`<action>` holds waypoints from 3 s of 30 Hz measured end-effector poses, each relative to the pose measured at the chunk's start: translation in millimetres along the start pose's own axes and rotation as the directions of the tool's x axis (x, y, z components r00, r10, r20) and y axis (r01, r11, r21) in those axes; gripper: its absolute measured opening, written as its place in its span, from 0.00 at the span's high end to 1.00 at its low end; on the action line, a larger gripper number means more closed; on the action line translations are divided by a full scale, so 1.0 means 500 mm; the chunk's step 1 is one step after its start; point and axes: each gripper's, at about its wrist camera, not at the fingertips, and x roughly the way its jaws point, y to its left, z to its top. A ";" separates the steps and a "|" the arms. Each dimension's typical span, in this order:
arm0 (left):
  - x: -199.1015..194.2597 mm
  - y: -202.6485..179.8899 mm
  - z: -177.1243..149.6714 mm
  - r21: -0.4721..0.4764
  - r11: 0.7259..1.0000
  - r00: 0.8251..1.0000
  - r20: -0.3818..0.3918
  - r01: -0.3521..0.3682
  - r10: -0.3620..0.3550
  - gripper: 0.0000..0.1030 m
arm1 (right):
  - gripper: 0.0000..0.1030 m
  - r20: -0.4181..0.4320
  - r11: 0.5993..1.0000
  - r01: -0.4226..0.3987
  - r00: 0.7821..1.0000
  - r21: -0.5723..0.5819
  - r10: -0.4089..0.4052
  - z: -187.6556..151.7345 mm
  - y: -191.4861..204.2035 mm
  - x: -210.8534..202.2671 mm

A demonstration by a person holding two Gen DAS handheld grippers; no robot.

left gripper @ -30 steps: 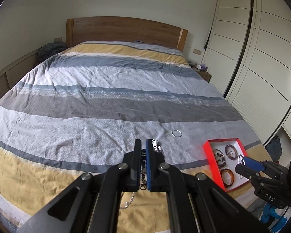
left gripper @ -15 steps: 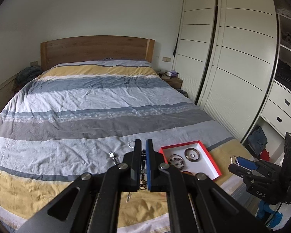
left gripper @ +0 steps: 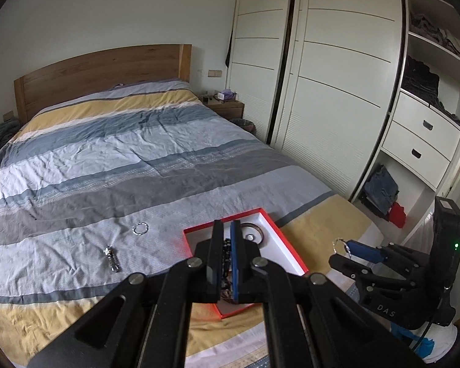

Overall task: Organize jewelry
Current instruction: 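Lift and carry the silver hoop and pearl necklace over the red box, then lower into the box and open both grippers to release hoop and necklace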

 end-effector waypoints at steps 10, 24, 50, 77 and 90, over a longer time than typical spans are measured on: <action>0.171 -0.036 -0.038 0.005 1.000 0.990 -0.138 0.029 -0.028 0.97 | 0.62 -0.060 1.000 0.005 0.998 0.021 -0.004 -0.011 -0.053 0.110; 0.349 -0.009 -0.145 -0.026 0.999 0.947 -0.319 0.024 -0.031 0.97 | 0.62 -0.165 1.000 -0.019 0.986 0.010 0.021 -0.039 -0.072 0.277; 0.440 0.009 -0.257 -0.045 0.999 0.909 -0.415 0.028 -0.044 0.95 | 0.62 -0.343 0.991 0.024 0.937 -0.130 -0.068 -0.097 -0.073 0.430; 0.416 0.004 -0.246 -0.060 0.998 0.914 -0.404 0.021 -0.044 0.77 | 0.61 -0.387 0.987 0.037 0.917 -0.159 -0.097 -0.098 -0.073 0.422; 0.341 -0.014 -0.208 -0.058 0.998 0.937 -0.345 0.027 -0.046 0.72 | 0.59 -0.295 0.990 0.052 0.952 -0.129 -0.088 -0.059 -0.065 0.316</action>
